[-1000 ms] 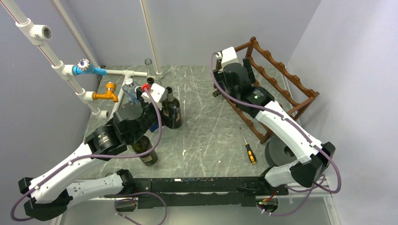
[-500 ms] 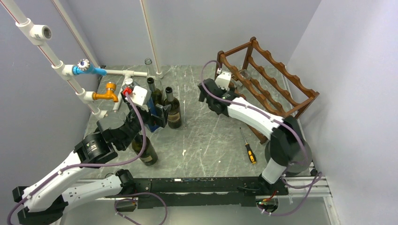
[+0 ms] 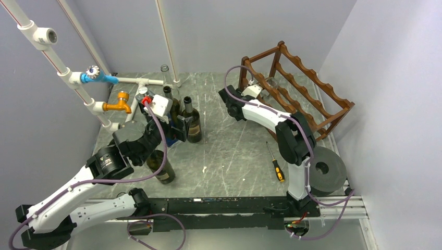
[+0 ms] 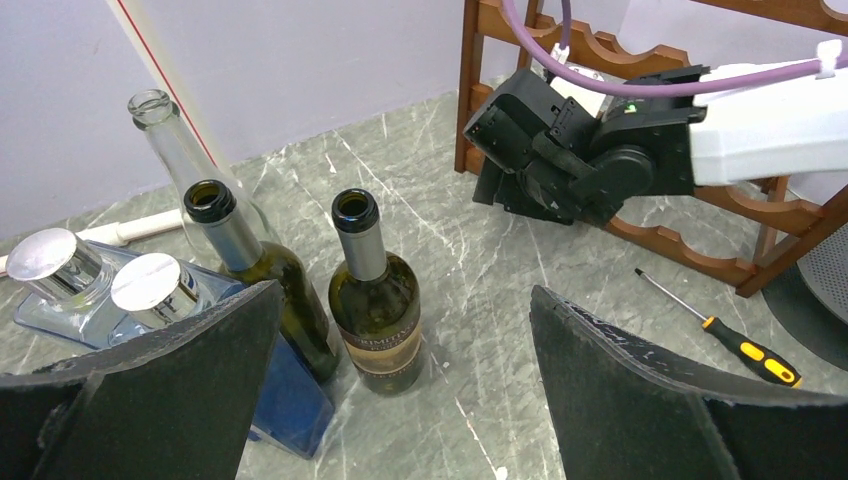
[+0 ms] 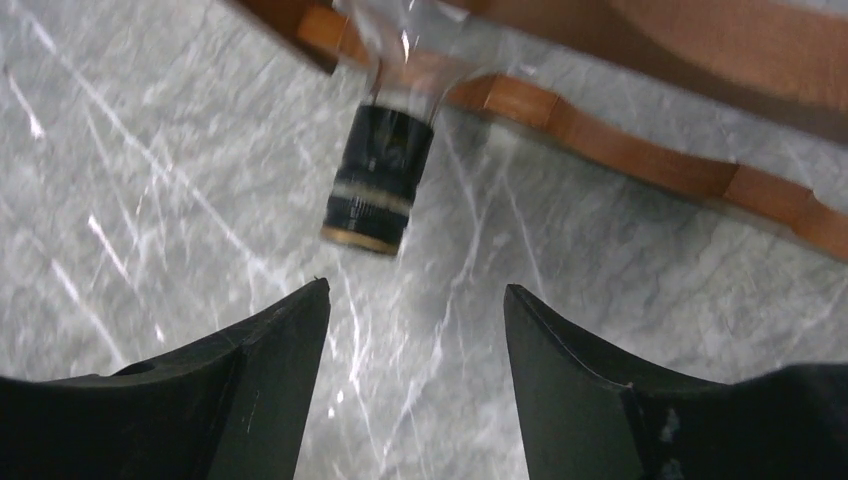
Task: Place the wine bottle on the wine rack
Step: Adjust the wine rack at the center of the board, then adjust the wine bottle in the wine rack.
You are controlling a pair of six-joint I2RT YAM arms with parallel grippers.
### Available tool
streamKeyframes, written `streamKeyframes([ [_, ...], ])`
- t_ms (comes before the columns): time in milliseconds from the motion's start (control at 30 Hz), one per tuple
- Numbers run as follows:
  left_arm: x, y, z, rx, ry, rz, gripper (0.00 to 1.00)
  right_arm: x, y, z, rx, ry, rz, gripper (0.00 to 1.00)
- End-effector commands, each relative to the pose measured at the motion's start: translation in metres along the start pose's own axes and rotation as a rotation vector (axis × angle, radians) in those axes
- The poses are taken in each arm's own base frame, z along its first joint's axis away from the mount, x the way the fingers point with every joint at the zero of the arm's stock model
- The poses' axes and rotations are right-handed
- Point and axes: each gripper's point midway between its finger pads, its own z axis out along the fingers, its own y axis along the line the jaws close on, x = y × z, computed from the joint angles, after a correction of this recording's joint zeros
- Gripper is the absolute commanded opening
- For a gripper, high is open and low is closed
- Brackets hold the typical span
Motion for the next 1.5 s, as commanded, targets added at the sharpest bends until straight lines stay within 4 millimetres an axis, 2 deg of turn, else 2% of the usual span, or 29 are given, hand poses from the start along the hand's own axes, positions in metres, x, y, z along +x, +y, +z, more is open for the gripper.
streamKeyframes([
  [0, -0.014, -0.001, -0.002, 0.010, -0.039, -0.016, 0.99, -0.024, 0.018, 0.014, 0.007, -0.069, 0.104, 0.68],
  [33, -0.014, -0.002, -0.001, 0.012, -0.038, -0.015, 0.99, -0.028, 0.022, 0.015, 0.014, -0.087, 0.098, 0.68],
  [267, -0.012, -0.005, 0.000, 0.024, -0.028, -0.014, 0.99, -0.031, 0.015, 0.029, 0.083, -0.158, 0.046, 0.62],
  [533, -0.012, -0.006, 0.001, 0.028, -0.027, -0.015, 0.99, -0.043, 0.018, 0.028, 0.101, -0.231, -0.011, 0.59],
  [633, -0.011, -0.007, 0.001, 0.031, -0.022, -0.014, 0.99, -0.041, 0.015, 0.032, 0.120, -0.236, -0.018, 0.54],
  [800, -0.012, -0.007, 0.001, 0.031, -0.024, -0.014, 0.99, -0.036, 0.013, 0.037, 0.125, -0.236, -0.025, 0.50],
  [1100, -0.011, -0.008, 0.002, 0.033, -0.019, -0.010, 0.99, -0.027, 0.009, 0.046, 0.148, -0.233, -0.050, 0.51],
  [1200, -0.012, -0.007, 0.001, 0.033, -0.021, -0.011, 0.99, -0.024, 0.008, 0.048, 0.151, -0.234, -0.062, 0.31],
  [1300, -0.012, -0.007, 0.001, 0.032, -0.024, -0.013, 0.99, -0.020, 0.003, 0.051, 0.168, -0.232, -0.068, 0.25],
  [1367, -0.013, -0.007, 0.000, 0.033, -0.025, -0.014, 0.99, -0.018, -0.001, 0.052, 0.182, -0.234, -0.071, 0.13],
  [1467, -0.013, -0.007, 0.000, 0.036, -0.026, -0.015, 0.99, -0.011, -0.004, 0.056, 0.189, -0.224, -0.073, 0.00],
])
